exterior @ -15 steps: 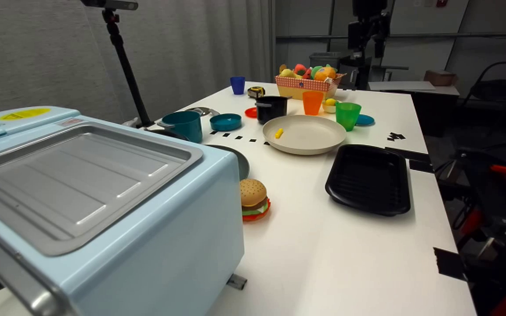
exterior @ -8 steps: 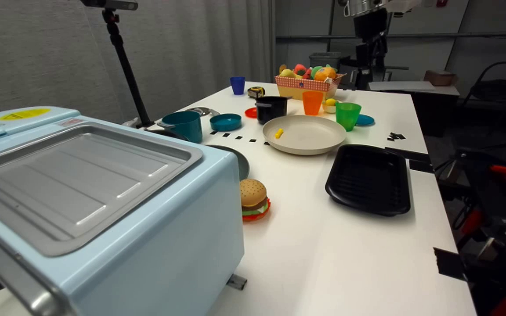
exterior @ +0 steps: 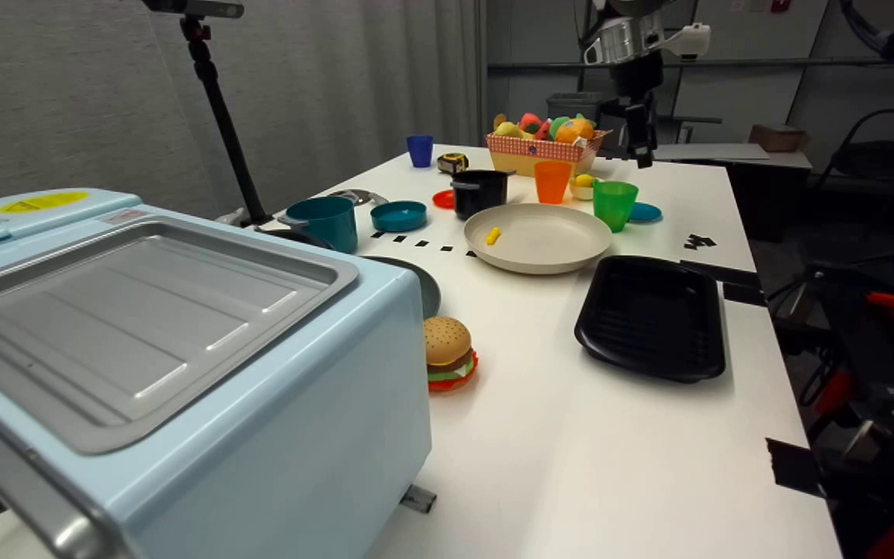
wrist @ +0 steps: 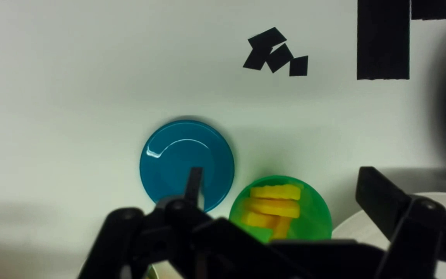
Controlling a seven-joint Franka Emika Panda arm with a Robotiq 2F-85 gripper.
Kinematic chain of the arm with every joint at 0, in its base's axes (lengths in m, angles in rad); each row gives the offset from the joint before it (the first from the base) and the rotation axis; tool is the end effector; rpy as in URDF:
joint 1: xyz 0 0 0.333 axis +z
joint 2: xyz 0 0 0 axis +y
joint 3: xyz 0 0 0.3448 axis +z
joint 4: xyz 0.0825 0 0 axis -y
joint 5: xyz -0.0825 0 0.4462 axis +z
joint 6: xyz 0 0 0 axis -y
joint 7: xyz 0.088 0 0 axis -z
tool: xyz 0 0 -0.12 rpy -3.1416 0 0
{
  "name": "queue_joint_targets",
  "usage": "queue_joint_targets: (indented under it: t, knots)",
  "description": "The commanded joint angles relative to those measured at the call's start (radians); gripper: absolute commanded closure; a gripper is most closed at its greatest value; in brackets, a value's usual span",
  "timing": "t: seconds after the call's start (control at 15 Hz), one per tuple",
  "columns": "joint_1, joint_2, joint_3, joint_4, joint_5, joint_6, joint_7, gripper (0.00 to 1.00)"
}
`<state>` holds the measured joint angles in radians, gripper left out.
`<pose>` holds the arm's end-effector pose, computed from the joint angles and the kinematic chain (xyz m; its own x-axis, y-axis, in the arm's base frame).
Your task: Pour the contents from the green cup onto the brown plate
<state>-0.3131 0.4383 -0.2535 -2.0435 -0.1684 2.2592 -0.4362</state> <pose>0.5203 -0.3406 0.1813 0.9565 -0.0116 -0.2916 0.0167 -0.9954 0.0944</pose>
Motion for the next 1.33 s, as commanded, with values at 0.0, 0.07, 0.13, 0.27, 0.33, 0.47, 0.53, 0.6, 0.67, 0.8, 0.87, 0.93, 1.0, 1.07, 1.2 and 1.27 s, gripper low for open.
queue_joint_targets:
  t: [0.0, 0.07, 0.13, 0.27, 0.33, 0.47, 0.53, 0.6, 0.67, 0.8, 0.87, 0.93, 1.0, 1.07, 1.2, 1.27]
  knots:
    - [-0.017, 0.009, 0.020, 0.010, -0.010, -0.003, 0.003, 0.00]
    - [-0.017, 0.015, 0.021, 0.015, -0.010, -0.003, 0.001, 0.00]
    - [-0.018, 0.018, 0.022, 0.018, -0.011, -0.003, 0.000, 0.00]
    - [-0.018, 0.019, 0.022, 0.021, -0.011, -0.003, -0.001, 0.00]
    - [-0.018, 0.019, 0.022, 0.022, -0.011, -0.003, -0.001, 0.00]
    - [-0.017, 0.027, 0.026, 0.019, -0.016, 0.010, -0.009, 0.00]
    - [-0.017, 0.030, 0.027, 0.018, -0.019, 0.013, -0.012, 0.00]
    - [-0.019, 0.034, 0.031, 0.016, -0.017, 0.016, -0.019, 0.00]
    - [-0.019, 0.038, 0.032, 0.016, -0.020, 0.015, -0.022, 0.00]
    - [-0.021, 0.049, 0.033, 0.015, -0.023, 0.019, -0.022, 0.00]
    - [-0.021, 0.056, 0.033, 0.016, -0.025, 0.020, -0.024, 0.00]
    - [-0.022, 0.063, 0.033, 0.016, -0.026, 0.021, -0.025, 0.00]
    - [-0.022, 0.072, 0.032, 0.017, -0.029, 0.024, -0.023, 0.00]
    - [-0.022, 0.079, 0.031, 0.017, -0.032, 0.026, -0.022, 0.00]
    - [-0.027, 0.093, 0.034, 0.019, -0.028, 0.031, -0.026, 0.00]
    - [-0.027, 0.101, 0.033, 0.022, -0.030, 0.033, -0.024, 0.00]
